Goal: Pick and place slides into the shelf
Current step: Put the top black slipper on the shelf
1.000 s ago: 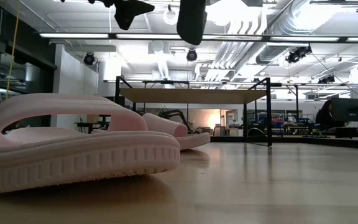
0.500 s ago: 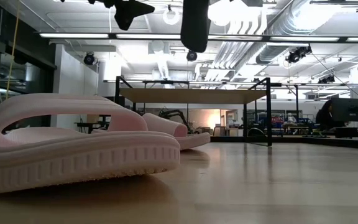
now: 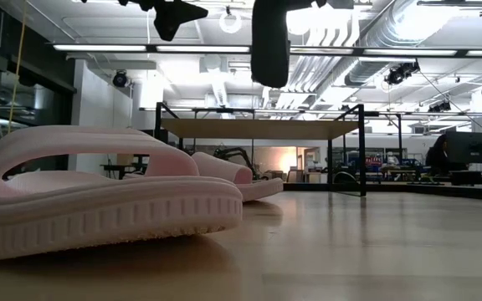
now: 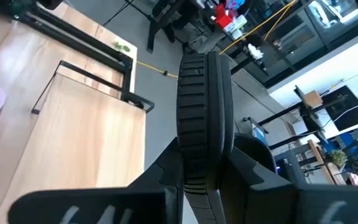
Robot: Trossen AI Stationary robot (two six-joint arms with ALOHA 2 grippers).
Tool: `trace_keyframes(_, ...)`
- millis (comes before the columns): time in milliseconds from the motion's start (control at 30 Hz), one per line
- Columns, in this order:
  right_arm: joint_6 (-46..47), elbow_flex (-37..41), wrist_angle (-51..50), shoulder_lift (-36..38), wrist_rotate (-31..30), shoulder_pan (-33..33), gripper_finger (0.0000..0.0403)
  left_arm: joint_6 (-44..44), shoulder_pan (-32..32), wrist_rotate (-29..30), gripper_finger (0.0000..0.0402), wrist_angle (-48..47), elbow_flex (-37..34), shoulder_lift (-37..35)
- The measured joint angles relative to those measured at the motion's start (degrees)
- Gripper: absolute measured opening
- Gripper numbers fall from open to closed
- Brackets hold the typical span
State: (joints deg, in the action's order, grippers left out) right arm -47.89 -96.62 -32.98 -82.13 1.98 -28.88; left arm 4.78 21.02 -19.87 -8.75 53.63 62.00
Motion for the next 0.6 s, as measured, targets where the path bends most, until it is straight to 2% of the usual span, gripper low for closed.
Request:
trace_keyframes(333, 0.0, 0.0, -2.9, 0.3, 0.3, 1.6, 0.0033, 0.0, 0.0, 0.0, 0.0257, -0.7, 0.0, 0.0)
trace_keyframes(600, 1.0, 0.0, -6.1, 4.2, -0.6, 3.3, 0.0028, -0.1, 0.0, 0.1, 0.0257, -1.3, 0.0, 0.0)
